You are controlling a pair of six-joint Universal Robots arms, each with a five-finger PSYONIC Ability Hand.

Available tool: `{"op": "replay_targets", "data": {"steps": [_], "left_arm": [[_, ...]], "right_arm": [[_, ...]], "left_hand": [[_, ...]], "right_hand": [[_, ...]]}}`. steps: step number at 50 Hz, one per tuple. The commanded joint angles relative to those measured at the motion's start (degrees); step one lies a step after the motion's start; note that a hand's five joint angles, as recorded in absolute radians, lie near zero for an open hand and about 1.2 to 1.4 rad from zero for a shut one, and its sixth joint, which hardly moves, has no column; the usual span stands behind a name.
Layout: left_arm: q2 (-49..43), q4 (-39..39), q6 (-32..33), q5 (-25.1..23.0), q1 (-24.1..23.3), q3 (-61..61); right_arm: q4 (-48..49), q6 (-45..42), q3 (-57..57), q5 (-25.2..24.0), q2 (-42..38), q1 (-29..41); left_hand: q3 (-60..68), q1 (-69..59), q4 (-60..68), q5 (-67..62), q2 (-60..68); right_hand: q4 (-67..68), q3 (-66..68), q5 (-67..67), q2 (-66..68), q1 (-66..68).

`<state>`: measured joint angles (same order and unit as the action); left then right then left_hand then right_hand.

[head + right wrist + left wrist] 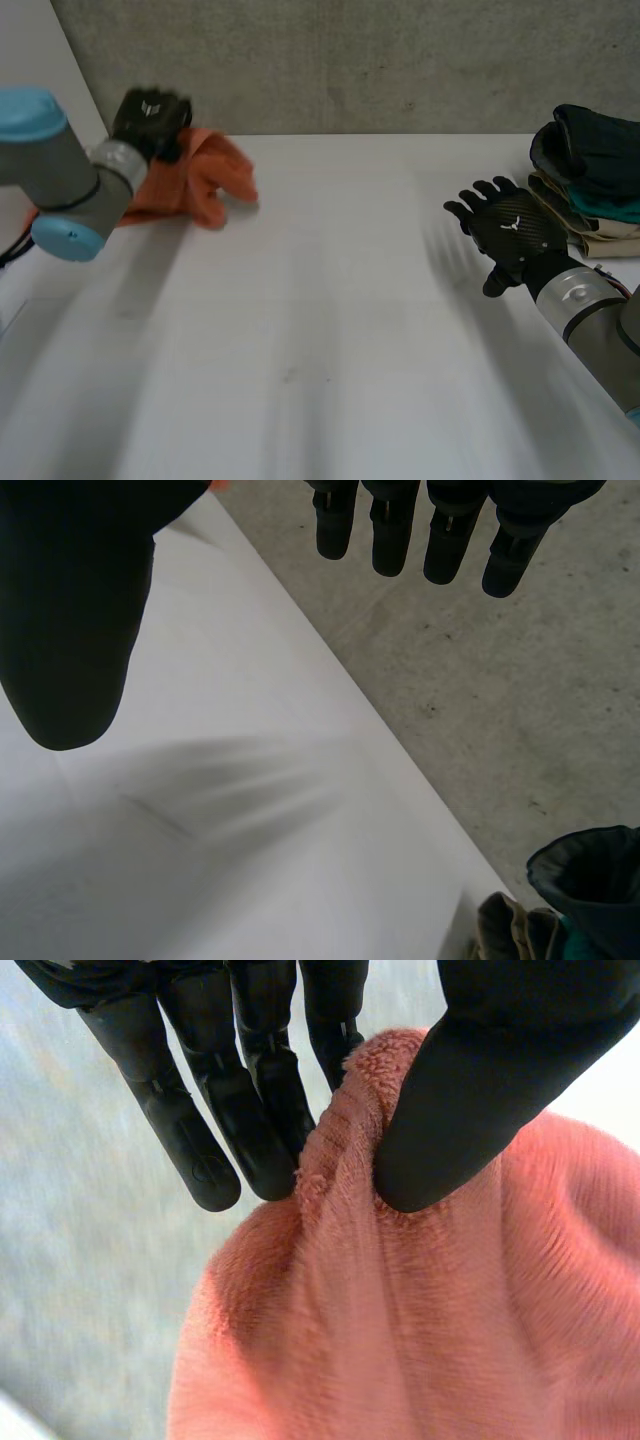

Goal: Fold the laundry.

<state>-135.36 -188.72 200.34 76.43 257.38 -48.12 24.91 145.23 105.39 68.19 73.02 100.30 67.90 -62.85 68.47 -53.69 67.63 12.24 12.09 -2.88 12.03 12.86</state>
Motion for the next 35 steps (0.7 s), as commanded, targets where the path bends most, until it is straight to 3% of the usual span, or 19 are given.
{"op": "replay_targets", "data": {"steps": [1,5,9,13,19,20,22,23,24,29,35], "left_arm": [[16.26,-2.09,-13.03,0.83,-10.74,-9.53],[16.89,-2.09,-15.50,2.40,-17.24,-10.41],[9.36,-2.01,-15.42,7.58,-26.46,-6.92],[1.34,-1.48,-15.77,11.28,-30.35,-1.81],[-6.39,-1.57,-18.48,11.38,-35.71,1.63],[-6.67,-1.65,-19.28,11.20,-35.89,1.63],[-6.76,-1.66,-20.86,10.67,-35.98,1.54],[-6.41,-1.83,-21.65,10.58,-35.98,1.54],[-6.23,-1.92,-21.83,10.58,-35.98,1.54],[-0.37,-1.48,-21.57,11.02,-34.76,-0.38],[10.80,-1.13,-19.47,11.11,-26.50,-10.92]], "right_arm": [[-0.57,0.23,-0.01,1.59,2.03,-0.11],[-0.74,0.50,0.08,4.14,3.70,-0.02],[-0.92,1.46,0.35,5.64,5.20,-0.11],[-0.92,6.19,0.43,6.52,6.34,-0.28],[-0.83,9.81,-0.44,8.10,6.60,-2.56],[-0.92,9.90,-0.53,8.28,6.60,-3.09],[-0.92,10.25,-0.71,8.54,6.69,-4.50],[-0.92,10.25,-0.71,8.54,6.69,-4.76],[-0.92,10.25,-0.80,8.54,6.69,-5.03],[-0.92,10.25,-0.71,8.54,6.60,-4.94],[-2.58,10.08,-0.09,8.45,6.60,-4.68]], "left_hand": [[12.10,-17.15,11.53,-16.31,12.37],[12.10,-17.15,11.53,-16.31,12.37],[12.10,-17.15,11.53,-16.31,12.37],[12.10,-17.15,11.53,-16.31,12.37],[12.10,-17.15,11.53,-16.31,12.37],[10.79,-15.84,10.22,-15.00,11.06],[-10.98,5.93,-11.55,6.77,-10.71],[-28.58,23.53,-29.14,24.37,-28.31],[-33.25,28.20,-33.81,29.04,-32.98],[-41.69,36.64,-42.26,37.48,-41.42],[-42.88,37.84,-43.45,38.68,-42.61]], "right_hand": [[-2.24,-2.09,2.88,-2.03,-2.86],[-2.24,-2.09,2.88,-2.03,-2.86],[-2.24,-2.09,2.88,-2.03,-2.86],[-2.24,-2.09,2.88,-2.03,-2.86],[-2.24,-2.09,2.88,-2.03,-2.86],[-2.24,-2.09,2.88,-2.03,-2.86],[-2.24,-2.09,2.88,-2.03,-2.86],[-2.24,-2.09,2.88,-2.03,-2.86],[-2.24,-2.09,2.88,-2.03,-2.86],[-2.24,-2.09,2.88,-2.03,-2.86],[-2.24,-2.09,2.88,-2.03,-2.86]]}}
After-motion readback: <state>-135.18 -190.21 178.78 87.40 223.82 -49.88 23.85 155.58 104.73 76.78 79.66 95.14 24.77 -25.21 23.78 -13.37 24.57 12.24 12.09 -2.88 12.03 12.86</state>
